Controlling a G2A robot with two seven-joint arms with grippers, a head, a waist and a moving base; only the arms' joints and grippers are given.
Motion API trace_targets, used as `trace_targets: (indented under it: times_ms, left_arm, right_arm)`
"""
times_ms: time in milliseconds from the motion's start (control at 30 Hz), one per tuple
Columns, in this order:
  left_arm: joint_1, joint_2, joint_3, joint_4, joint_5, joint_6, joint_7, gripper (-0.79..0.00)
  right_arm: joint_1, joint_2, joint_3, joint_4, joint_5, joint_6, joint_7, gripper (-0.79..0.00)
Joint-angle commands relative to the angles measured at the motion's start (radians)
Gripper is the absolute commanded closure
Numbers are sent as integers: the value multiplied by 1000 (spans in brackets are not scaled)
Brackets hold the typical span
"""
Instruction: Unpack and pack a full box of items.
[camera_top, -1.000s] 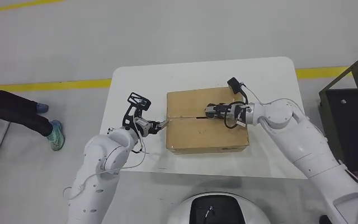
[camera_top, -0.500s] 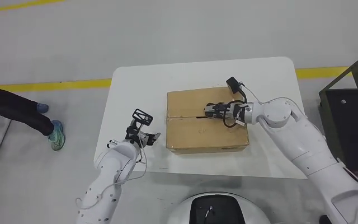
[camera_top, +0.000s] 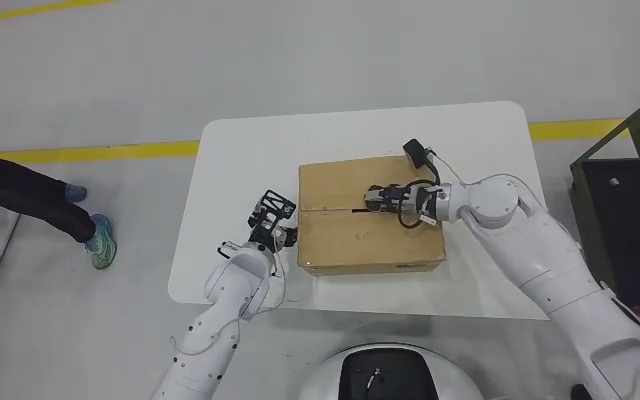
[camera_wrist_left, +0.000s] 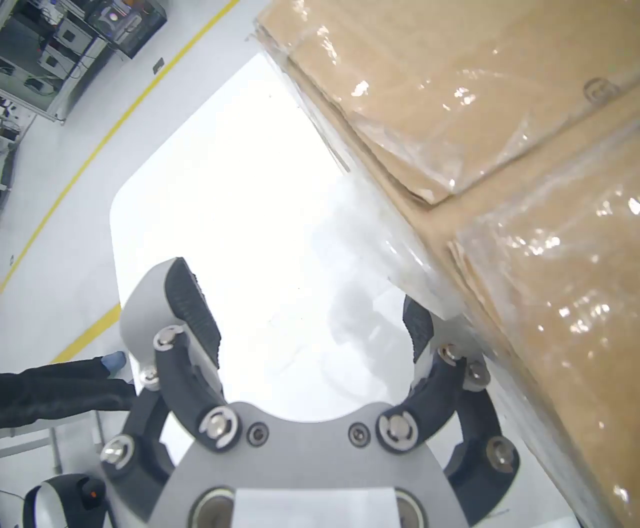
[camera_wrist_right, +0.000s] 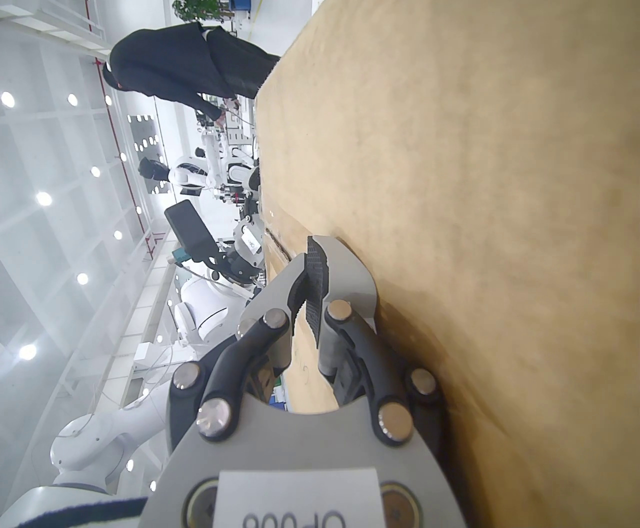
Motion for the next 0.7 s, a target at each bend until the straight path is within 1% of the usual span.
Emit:
trace_targets:
  times_ms: [0, 100, 233, 367, 567, 667]
  left_arm:
    - [-7, -5, 1, -1, -5, 32, -6, -785]
    - [-10, -11, -5, -9, -9, 65, 15, -785]
    - [-9, -18, -22, -49, -15, 116, 57, -785]
    - [1, -22, -45, -88, -3, 154, 76, -785]
    - [28, -25, -89, -155, -24, 175, 71, -785]
    - [35, -26, -95, -186, -33, 148, 56, -785]
  right_arm:
    - [-1, 0, 1, 1, 2, 1, 1, 0]
    - [1, 0, 4, 3, 3, 4, 1, 0]
    - [5, 1, 9, 8, 4, 6, 4, 0]
    - [7, 1, 10, 9, 1, 6, 5, 0]
    - [11, 0, 10, 13, 0, 6, 9, 0]
    - [13, -1, 9, 16, 0, 5, 9, 0]
